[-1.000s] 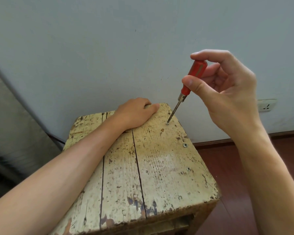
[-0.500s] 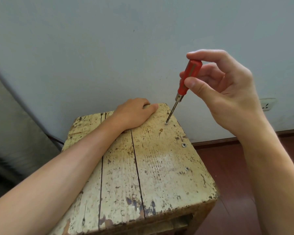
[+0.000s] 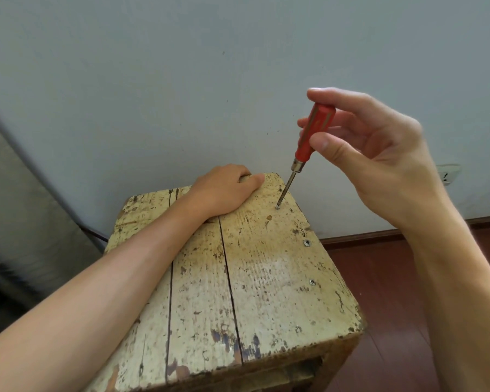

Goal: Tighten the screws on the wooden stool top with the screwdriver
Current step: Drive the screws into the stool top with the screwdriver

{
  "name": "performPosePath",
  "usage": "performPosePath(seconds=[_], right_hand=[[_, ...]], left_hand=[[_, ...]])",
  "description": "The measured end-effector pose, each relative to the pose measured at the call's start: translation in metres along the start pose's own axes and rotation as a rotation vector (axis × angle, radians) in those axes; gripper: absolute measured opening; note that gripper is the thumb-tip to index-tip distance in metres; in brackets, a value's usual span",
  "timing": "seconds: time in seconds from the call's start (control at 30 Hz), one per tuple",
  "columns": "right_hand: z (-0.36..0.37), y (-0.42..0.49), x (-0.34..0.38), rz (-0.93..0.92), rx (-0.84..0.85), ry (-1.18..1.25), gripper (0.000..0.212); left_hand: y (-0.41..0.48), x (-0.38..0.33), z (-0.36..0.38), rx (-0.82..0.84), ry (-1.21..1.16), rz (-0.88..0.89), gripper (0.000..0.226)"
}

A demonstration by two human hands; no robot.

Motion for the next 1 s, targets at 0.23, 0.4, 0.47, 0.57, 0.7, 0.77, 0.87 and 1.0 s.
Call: performPosePath(seconds=[0.23,0.4,0.47,0.57,0.7,0.77,0.87,1.0], right_hand=[[-0.001,0.000,-0.001,0.023,-0.016,0.050,0.037],[0.003,0.001,0.003,0.029,-0.080,0.036,0.037],[0.007,0.002,0.005,0.027,-0.092,-0.005,0.037],[0.013,0.003,0.006,0.051,-0.136,-0.059,0.037],[0.015,0.002,0.005,0.060,-0.185,-0.108,0.037],[0.014,0.001,0.003,0.039,-0.185,-0.126,0.035],[0.005,-0.001,0.000,0.011,-0.111,-0.112,0.035],[-0.006,-0.002,-0.002,0.025,-0.013,-0.017,0.044]], left_hand=[[0.000,0.000,0.000,0.000,0.005,0.004,0.049],[-0.001,0.000,0.000,0.003,0.001,0.007,0.049],[-0.001,-0.001,0.000,0.000,0.000,0.007,0.049],[-0.001,-0.001,0.001,-0.005,0.009,0.007,0.049],[0.000,-0.001,0.001,-0.006,0.006,0.005,0.049],[0.000,0.000,0.001,-0.005,0.005,0.006,0.049],[-0.001,-0.001,0.001,-0.002,0.003,0.006,0.049],[-0.001,0.000,0.000,0.002,-0.001,0.002,0.049]])
Point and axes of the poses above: each hand's wrist, its own y-axis towards the middle knuckle, its own z-axis out of the palm, x = y × z, the point moved 1 cm from there along y, towards the middle knuckle, and after that the axes turned 8 degrees about -z, right-handed, at the moved point
